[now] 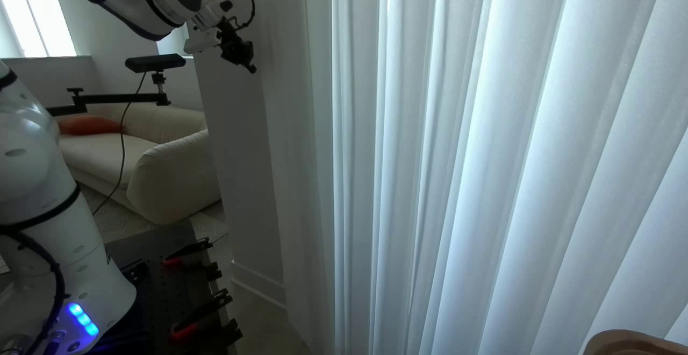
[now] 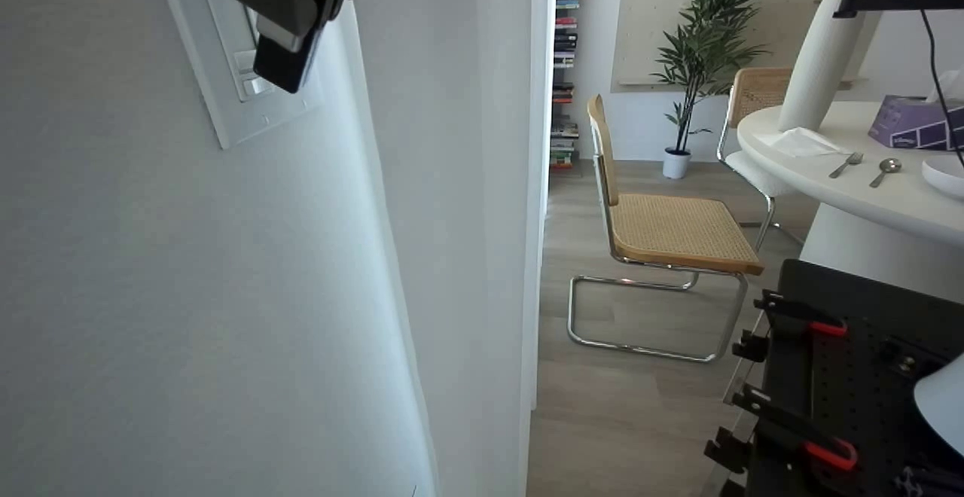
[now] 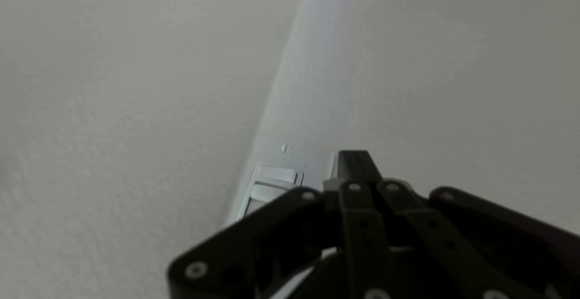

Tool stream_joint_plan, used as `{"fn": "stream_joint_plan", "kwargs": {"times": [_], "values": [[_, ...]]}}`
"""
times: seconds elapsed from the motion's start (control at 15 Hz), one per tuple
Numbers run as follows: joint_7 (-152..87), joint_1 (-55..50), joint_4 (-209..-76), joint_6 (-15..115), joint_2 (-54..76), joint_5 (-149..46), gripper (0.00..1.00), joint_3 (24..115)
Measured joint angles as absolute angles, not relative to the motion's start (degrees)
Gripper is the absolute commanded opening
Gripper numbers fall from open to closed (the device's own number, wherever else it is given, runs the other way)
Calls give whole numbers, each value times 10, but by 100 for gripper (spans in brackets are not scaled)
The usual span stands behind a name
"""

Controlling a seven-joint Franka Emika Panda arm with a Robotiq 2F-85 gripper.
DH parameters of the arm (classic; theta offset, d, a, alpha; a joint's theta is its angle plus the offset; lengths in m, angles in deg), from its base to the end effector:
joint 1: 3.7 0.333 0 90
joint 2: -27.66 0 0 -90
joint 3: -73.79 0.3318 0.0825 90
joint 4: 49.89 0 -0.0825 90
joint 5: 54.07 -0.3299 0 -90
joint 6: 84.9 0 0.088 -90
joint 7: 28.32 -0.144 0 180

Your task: Turn on the light

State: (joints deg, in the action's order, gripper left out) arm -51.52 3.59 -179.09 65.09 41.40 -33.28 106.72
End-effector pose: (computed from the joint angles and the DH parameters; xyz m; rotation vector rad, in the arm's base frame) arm 0.3666 0.3351 0.5184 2.7975 0.8445 1.0090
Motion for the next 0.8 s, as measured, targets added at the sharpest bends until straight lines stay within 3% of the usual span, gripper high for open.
{"fn": "stream_joint_plan", "kwargs": {"times": [0.8], "values": [[-628,3,-1771,686,373,-210,0,1071]]}}
